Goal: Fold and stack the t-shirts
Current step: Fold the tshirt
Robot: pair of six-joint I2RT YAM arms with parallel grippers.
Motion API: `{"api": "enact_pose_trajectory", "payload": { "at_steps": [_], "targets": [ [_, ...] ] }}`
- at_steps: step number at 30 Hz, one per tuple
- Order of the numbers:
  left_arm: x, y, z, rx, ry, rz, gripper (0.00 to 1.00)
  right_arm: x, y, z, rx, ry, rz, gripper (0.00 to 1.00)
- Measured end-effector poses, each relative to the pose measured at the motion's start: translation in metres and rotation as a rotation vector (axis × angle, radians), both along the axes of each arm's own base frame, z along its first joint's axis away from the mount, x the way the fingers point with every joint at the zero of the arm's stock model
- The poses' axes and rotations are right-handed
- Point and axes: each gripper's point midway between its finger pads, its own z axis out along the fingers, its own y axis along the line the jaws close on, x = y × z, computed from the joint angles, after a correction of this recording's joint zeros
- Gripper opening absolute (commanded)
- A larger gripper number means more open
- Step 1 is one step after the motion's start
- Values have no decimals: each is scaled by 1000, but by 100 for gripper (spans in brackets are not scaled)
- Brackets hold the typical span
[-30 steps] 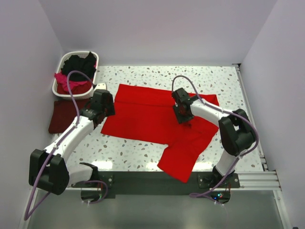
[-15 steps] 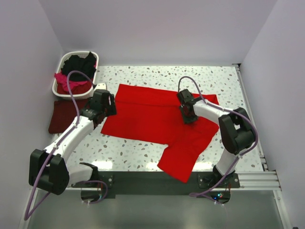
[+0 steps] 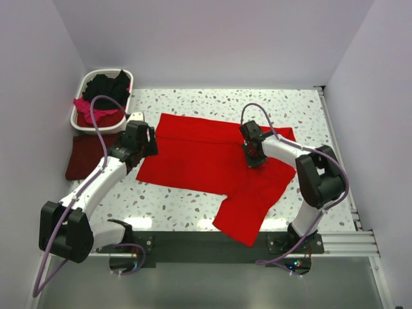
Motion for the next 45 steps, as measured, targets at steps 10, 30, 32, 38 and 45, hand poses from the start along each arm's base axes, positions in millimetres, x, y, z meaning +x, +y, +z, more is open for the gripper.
{"api": "enact_pose_trajectory", "payload": {
  "at_steps": [10,30,32,38,45],
  "targets": [
    [0,0,0,2,0,-1,84,-7,34,26,200,34,-34,0],
    [-1,-13,-3,-42,13,-67,84,-5,83,18,431,146,-136,33],
    [-1,-21,-5,-72,21,-99,83,-1,76,24,424,123,-151,34],
    [-9,-87,-19,-231,85,-269,81,5,-7,59,463,-30,-348,36],
    [-21,-201,-30,-387,161,-485,73,-29,-75,42,501,-66,-576,29]
  ]
}}
